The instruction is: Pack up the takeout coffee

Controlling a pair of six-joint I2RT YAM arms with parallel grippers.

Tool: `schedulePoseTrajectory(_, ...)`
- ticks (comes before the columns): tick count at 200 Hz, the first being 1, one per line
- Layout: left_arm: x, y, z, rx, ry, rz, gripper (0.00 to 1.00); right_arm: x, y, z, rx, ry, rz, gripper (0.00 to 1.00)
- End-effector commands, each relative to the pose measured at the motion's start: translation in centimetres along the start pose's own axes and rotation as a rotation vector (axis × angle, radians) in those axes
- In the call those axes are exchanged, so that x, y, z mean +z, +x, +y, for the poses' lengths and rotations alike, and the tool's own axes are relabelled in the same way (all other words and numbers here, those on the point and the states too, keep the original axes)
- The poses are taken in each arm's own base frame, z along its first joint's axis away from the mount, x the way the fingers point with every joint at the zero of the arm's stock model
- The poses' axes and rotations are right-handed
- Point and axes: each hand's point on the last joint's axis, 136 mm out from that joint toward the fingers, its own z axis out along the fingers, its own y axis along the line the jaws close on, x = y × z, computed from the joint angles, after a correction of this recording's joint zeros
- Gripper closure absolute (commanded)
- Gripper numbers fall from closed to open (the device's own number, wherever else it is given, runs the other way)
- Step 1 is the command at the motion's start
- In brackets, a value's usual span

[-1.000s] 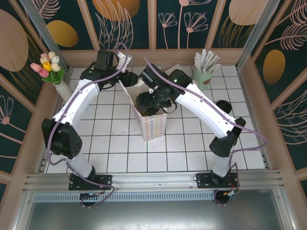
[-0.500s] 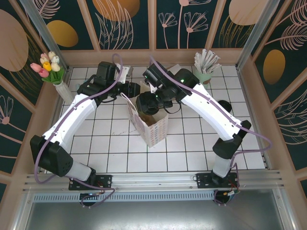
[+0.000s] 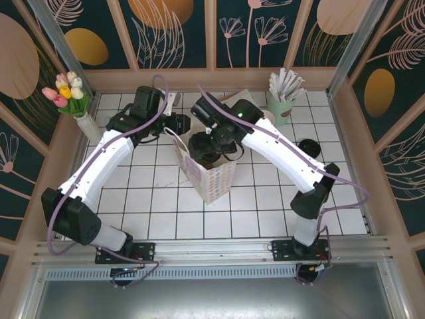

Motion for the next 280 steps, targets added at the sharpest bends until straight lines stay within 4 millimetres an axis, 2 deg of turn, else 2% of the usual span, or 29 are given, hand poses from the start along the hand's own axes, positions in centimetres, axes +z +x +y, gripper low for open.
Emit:
schedulePoseTrajectory(1,-0.2,-0.1,0.9,0.01,-0.058,0.016,0.51,-1.2,0.4,-1.5,0.018,0.02,-0.013,0.35)
schedulePoseTrajectory(24,-0.2,-0.2,0.7,0.005,-0.054,0.021,0.53,-1.1,0.2,-1.4,0.003,0.02,-0.013,0.35)
schedulePoseTrajectory(57,-1.0,-0.8,-0.8,0.024,0.02,0.001,0.51,0.6,-0.1,-1.3,-0.043,0.041,0.017,0.35)
schedulePoseTrajectory(87,-1.0,-0.9,0.7,0.076,-0.068,0.005,0.44,2.1,-0.6,-1.4,-0.083,0.06,0.04,0.35)
schedulePoseTrajectory(104,-0.5,-0.9,2.1,0.111,-0.147,0.041,0.42,3.1,-0.3,-1.6,-0.108,0.073,0.066,0.35)
schedulePoseTrajectory(121,0.0,-1.0,2.5,0.158,-0.166,0.071,0.39,3.7,0.2,-1.3,-0.129,0.055,0.1,0.36)
schedulePoseTrajectory(137,0.3,-0.9,1.3,0.215,-0.098,0.091,0.35,4.0,0.5,-1.3,-0.139,0.053,0.114,0.36)
schedulePoseTrajectory(154,0.3,-0.3,-0.1,0.266,-0.004,0.11,0.26,4.3,1.0,-1.5,-0.144,0.052,0.136,0.36)
schedulePoseTrajectory(174,0.1,-0.7,-0.6,0.307,0.018,0.084,0.2,4.9,1.7,-1.6,-0.145,0.054,0.165,0.37)
schedulePoseTrajectory(195,-0.3,-2.4,-0.6,0.306,-0.007,0.008,0.11,4.8,1.9,-1.6,-0.15,0.051,0.167,0.37)
schedulePoseTrajectory(223,-1.4,-3.8,-2.0,0.324,0.05,-0.059,0.07,3.6,2.0,-1.2,-0.155,0.028,0.145,0.38)
schedulePoseTrajectory(241,-2.3,-4.5,-2.1,0.328,0.041,-0.104,0.04,3.1,2.3,-0.9,-0.158,0.018,0.141,0.38)
schedulePoseTrajectory(260,-2.8,-4.2,-2.4,0.347,0.062,-0.111,0.02,2.7,2.3,-0.3,-0.154,0.003,0.129,0.38)
schedulePoseTrajectory(280,-2.5,-2.4,-3.0,0.397,0.121,-0.06,0.02,2.1,2.2,0.2,-0.137,-0.006,0.111,0.38)
